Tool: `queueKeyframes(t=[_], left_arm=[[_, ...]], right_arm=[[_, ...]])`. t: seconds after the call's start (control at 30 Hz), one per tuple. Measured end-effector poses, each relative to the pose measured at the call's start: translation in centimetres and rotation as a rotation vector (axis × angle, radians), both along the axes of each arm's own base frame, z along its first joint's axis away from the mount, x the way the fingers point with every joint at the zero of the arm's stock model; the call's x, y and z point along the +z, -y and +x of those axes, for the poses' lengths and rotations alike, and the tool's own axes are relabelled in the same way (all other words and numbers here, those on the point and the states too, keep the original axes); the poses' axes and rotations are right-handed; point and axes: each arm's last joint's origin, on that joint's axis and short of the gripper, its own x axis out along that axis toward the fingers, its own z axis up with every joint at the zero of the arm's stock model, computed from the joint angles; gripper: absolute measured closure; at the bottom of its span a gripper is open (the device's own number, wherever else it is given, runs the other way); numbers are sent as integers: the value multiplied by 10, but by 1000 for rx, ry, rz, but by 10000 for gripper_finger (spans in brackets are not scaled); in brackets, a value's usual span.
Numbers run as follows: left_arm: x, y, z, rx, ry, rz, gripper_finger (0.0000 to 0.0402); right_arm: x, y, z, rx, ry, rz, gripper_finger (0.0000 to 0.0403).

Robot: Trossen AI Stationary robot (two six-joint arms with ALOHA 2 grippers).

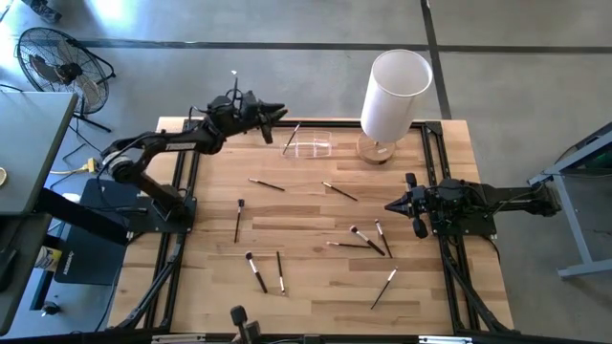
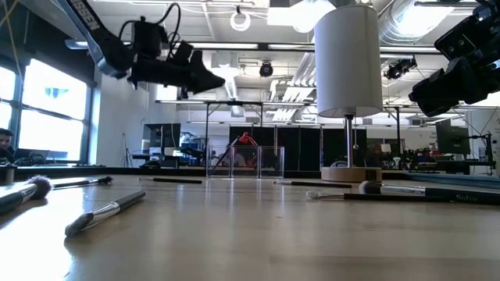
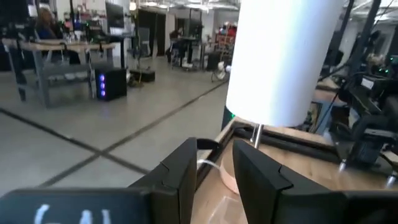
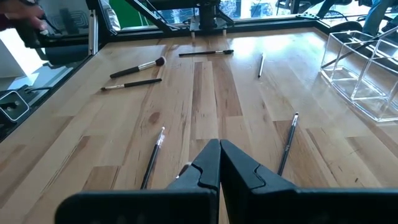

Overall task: Put items in baskets/containers
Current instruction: Put the black eyeshadow brush into the transparent organizer

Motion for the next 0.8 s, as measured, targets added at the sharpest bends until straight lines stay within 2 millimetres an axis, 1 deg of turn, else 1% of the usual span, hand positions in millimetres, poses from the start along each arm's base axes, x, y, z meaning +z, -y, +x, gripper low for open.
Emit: queueKeyframes(t=[0.1,0.17,0.4,0.6,0.7,0.8], left_arm=[[17,16,2,8,-35,-28,298],[30,30,5,28,-60,-26,298],[58,91,24,77,-203,-92,298],[68,148,36,112,-317,-280,298],[69,175,35,119,-360,-417,298],[66,197,32,121,-383,-566,298]], right_arm=[[0,0,0,0,0,0,402],[0,0,0,-1,0,0,402],[0,0,0,-4,1,-1,402],[1,0,0,-5,8,-1,402],[1,0,0,-4,9,-1,402],[2,0,1,-4,22,0,402]])
